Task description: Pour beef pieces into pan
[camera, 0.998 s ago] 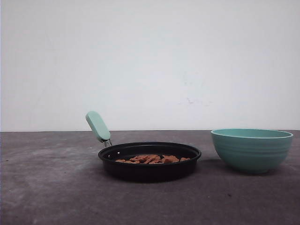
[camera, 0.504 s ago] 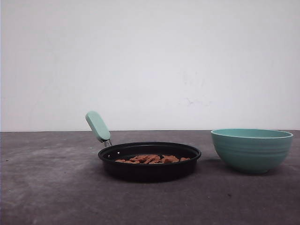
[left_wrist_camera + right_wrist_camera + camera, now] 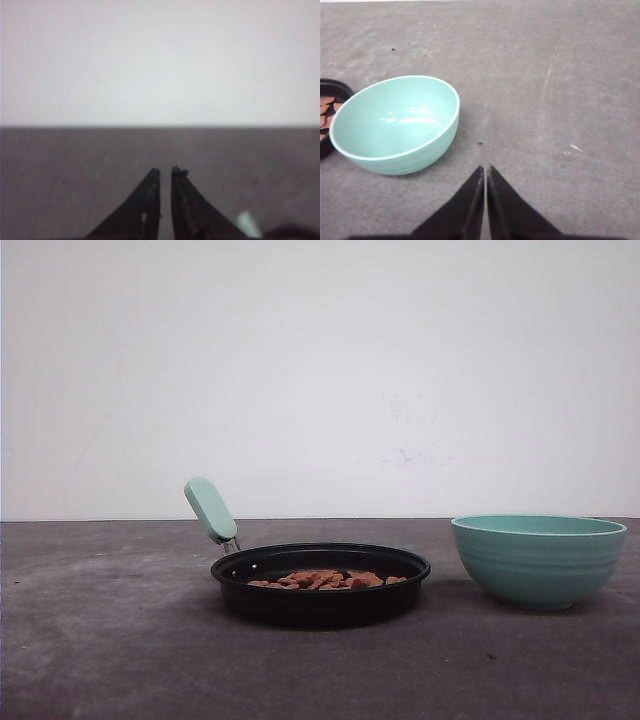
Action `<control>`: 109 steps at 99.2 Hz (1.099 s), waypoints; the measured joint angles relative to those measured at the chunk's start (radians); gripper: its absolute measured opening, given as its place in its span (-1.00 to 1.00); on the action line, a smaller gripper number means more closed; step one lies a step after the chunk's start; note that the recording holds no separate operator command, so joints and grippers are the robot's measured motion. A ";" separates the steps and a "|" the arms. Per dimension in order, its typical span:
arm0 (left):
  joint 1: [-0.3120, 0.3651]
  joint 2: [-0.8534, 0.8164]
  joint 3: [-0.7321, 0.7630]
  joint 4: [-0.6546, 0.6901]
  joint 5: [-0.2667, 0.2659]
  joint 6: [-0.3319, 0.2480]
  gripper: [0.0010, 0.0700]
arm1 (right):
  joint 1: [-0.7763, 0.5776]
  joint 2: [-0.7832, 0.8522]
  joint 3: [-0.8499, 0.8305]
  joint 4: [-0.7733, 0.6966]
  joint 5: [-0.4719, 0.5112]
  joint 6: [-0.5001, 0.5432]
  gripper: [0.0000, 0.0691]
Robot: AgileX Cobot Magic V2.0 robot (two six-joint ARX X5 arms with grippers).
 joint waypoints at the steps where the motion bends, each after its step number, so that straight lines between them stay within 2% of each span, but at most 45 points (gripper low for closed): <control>1: 0.005 -0.011 -0.019 0.007 0.003 0.001 -0.98 | 0.000 0.000 0.000 0.000 0.000 0.000 -0.97; 18: 0.065 -0.217 -0.325 0.139 0.094 -0.007 -0.98 | 0.000 0.000 0.000 0.000 0.000 0.000 -0.97; 32: 0.077 -0.288 -0.495 0.194 0.162 -0.017 -0.98 | 0.000 0.000 0.000 0.000 0.000 0.000 -0.97; 44: 0.084 -0.286 -0.562 0.187 0.163 -0.020 -0.98 | 0.000 0.000 0.000 0.000 -0.001 0.000 -0.97; 57: 0.087 -0.288 -0.565 0.172 0.159 -0.020 -0.98 | 0.000 0.000 0.000 0.000 -0.001 0.000 -0.97; 81: 0.125 -0.288 -0.565 0.163 0.051 0.001 -0.98 | 0.000 0.000 0.000 0.000 -0.001 0.000 -0.97; 109: 0.133 -0.288 -0.565 0.163 0.050 0.006 -0.98 | 0.000 0.000 0.000 0.000 -0.001 0.000 -0.97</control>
